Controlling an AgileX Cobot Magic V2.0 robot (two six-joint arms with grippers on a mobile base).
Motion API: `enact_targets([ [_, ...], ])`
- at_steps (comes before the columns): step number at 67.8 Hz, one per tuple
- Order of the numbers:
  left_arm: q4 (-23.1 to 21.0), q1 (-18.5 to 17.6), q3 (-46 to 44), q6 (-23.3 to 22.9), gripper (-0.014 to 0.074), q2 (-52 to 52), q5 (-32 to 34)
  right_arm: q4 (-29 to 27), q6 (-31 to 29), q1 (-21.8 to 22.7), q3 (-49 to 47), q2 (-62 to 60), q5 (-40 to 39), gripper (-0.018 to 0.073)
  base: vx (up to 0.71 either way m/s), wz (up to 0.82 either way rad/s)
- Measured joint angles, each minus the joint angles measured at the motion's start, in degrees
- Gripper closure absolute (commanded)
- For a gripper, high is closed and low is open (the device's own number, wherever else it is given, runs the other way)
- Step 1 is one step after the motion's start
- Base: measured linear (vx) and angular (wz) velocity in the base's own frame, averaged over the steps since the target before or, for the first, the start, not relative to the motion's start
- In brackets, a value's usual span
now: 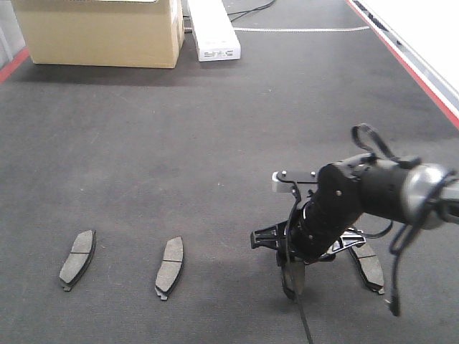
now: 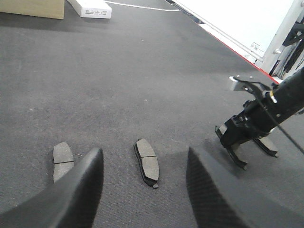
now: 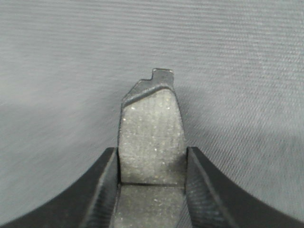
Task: Move and align brake pads A on conveyor
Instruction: 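Lower the right gripper's pad onto the belt beside the other pad, then open the right gripper and raise it off the pad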
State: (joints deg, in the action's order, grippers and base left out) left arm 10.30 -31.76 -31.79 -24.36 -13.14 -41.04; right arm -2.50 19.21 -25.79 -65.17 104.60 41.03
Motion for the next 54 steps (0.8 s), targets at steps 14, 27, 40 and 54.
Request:
enact_targets([
  [14, 0.0, 0.0, 0.0, 0.0, 0.0225, 0.0, 0.0, 0.42, 0.74, 0.0, -1.65, 2.57, 0.3, 0.0095, 0.0, 0.0],
  [27, 0.0, 0.0, 0.0, 0.0, 0.0225, 0.0, 0.0, 1.81, 1.08, 0.0, -1.65, 0.89, -0.25, 0.0033, 0.0, 0.0],
  [40, 0.0, 0.0, 0.0, 0.0, 0.0225, 0.0, 0.0, 5.5, 1.13, -0.94, -1.65, -8.5, -0.25, 0.0033, 0.0, 0.0],
  [54, -0.01, 0.0, 0.0, 0.0, 0.0225, 0.0, 0.0, 10.4, 1.18, -1.26, -1.65, -23.76, 2.56, 0.0033, 0.0, 0.0],
])
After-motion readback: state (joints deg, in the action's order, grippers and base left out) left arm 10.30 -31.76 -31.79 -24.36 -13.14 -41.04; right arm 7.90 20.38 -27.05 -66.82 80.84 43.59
